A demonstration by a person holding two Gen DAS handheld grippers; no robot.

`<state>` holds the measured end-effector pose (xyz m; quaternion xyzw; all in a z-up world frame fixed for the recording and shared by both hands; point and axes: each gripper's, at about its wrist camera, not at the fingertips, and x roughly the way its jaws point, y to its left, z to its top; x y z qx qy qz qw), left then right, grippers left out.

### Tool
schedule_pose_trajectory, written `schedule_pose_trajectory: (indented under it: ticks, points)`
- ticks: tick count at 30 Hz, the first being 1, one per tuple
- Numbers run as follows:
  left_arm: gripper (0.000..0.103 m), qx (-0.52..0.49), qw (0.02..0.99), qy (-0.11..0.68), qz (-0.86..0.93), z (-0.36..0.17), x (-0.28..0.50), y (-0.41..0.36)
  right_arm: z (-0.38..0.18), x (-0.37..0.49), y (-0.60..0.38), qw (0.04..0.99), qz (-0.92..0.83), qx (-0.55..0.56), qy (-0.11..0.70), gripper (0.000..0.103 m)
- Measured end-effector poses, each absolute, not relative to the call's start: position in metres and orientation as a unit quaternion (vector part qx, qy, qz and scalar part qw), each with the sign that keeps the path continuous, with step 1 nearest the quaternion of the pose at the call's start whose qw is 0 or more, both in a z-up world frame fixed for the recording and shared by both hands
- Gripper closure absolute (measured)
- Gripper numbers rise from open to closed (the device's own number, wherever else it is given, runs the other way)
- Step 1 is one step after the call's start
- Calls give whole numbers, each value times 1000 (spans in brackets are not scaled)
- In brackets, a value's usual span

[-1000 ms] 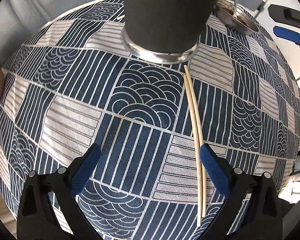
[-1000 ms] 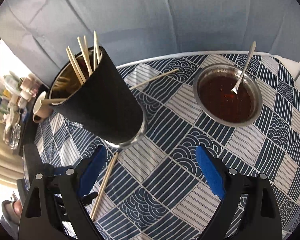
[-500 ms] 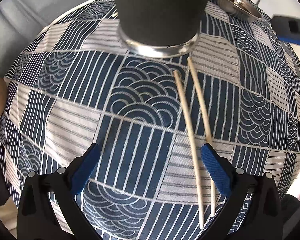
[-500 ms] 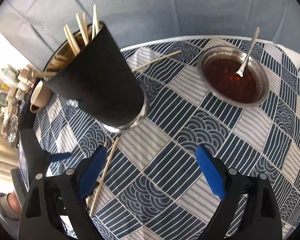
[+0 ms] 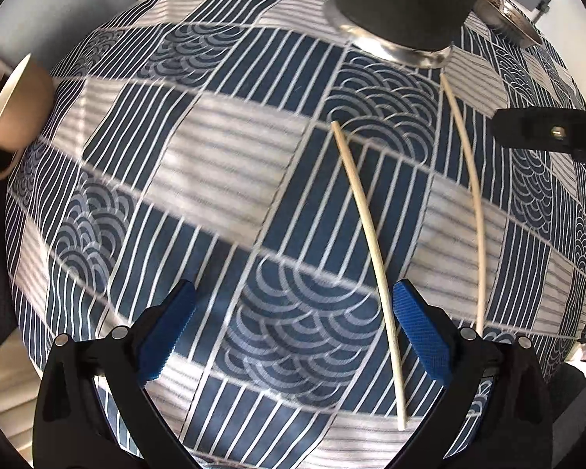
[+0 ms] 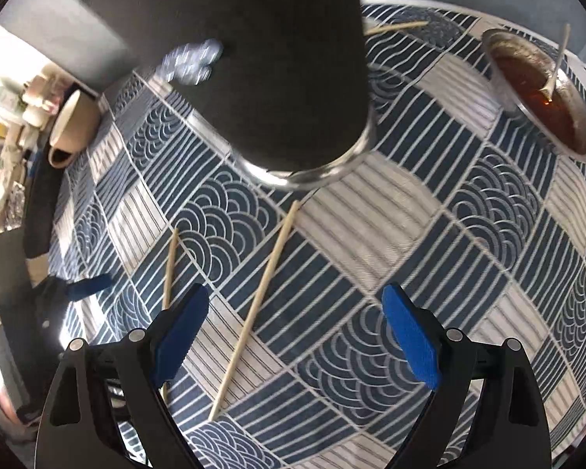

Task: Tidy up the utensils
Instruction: 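Close the left tool on a wooden stick while the right tool grasps another, then raise both held sticks upright and carry them over the black holder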

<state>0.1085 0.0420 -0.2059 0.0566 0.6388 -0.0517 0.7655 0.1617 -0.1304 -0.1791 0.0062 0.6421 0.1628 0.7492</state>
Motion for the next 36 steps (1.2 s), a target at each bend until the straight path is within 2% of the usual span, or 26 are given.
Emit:
schedule_pose_trajectory:
  ticks: [2,4,6,10,12,13,15,16,24,29,36]
  points:
    - [8,53,767,638,-49,-205,101,50,-185,161,-121,746,151,0,649,19]
    - [14,52,768,637,-48,-201,97,53,-191,161,-115,742,139,-13,656,29]
    - [24,53,767,637,-50,-199,92,54,-195,157,-109,749,119,-44,651,45]
    - [42,55,765,639,-57,-192,81,67,-194,151,-103,757,125,-82,636,65]
    - [63,51,764,641,-58,-189,70,74,-193,148,-103,756,144,-99,631,82]
    - [70,45,763,642,-58,-187,67,80,-193,145,-102,758,150,-127,622,89]
    - [94,21,763,644,-56,-180,52,111,-192,138,-109,760,171,-138,611,97]
    - [97,-2,760,648,-58,-180,47,123,-192,139,-113,758,173,-131,615,98]
    - [98,-52,745,662,-59,-176,14,152,-185,152,-175,745,184,-17,641,99]
    - [98,-70,751,655,-50,-163,21,158,-166,160,-202,758,175,1,628,98]
    - [98,-31,749,660,-50,-144,25,152,-130,168,-221,783,174,12,597,98]
